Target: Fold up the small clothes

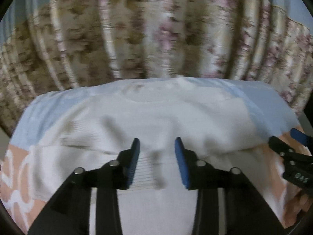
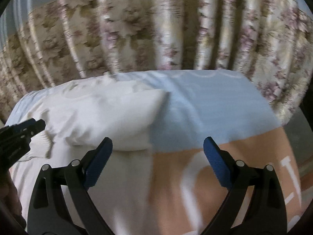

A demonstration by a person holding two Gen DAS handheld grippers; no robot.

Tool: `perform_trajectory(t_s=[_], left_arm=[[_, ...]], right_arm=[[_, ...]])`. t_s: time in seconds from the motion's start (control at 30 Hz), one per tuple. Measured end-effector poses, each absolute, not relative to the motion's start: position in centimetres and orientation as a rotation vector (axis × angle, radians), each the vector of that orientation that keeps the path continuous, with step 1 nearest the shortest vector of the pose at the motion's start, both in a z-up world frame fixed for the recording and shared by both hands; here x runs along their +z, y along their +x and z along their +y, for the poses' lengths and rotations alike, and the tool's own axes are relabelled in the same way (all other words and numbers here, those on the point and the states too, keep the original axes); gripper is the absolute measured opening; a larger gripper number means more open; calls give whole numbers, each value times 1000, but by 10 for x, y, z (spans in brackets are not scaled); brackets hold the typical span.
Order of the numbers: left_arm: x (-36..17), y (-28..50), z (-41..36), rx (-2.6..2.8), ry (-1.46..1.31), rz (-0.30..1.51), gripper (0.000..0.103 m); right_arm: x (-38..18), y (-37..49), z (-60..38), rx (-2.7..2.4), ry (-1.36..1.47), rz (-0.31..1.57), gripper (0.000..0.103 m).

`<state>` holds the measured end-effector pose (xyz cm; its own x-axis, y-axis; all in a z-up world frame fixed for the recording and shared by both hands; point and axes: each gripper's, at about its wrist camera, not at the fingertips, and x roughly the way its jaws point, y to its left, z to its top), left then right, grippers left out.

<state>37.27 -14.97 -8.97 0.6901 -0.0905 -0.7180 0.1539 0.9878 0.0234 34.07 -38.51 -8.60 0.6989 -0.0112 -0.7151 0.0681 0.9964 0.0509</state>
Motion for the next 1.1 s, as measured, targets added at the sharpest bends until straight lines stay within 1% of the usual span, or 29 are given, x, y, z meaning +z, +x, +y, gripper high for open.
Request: perform_trajectory(t_s=[0.23,0.33,0.47,0.63,0.7,0.73,0.77,0.83,0.9,1.0,1.1], left_arm=[[-99,366,-32,41,45,817,40],[-106,360,7,89,31,829,40],[-116,354,45,123,5,851,40],[-126,351,74,138,-20,865,40],[-128,350,80,140,-30,865,40],[-130,351,83,138,-38,866,40],[-130,352,84,136,-42,864,40],[-130,351,86,130,-49,859,40],[-129,353,85,124,-59,856,40],[-129,354,84,113,-63,854,41],[-128,356,83,111,-64,848,43]], right_arm=[[-85,348,-293,127,41,799,93],[-87,352,-249,194,13,804,92],[-95,362,-205,252,-15,814,89],[-106,381,-180,262,-23,842,81],[-109,387,-177,277,-21,856,67],[-111,392,-174,278,-30,868,62],[-114,394,-173,284,-31,883,47],[-120,397,-170,293,-30,920,27],[-121,394,-169,306,-38,919,17],[-118,389,-169,320,-34,906,13],[-107,385,-172,320,-34,873,12]])
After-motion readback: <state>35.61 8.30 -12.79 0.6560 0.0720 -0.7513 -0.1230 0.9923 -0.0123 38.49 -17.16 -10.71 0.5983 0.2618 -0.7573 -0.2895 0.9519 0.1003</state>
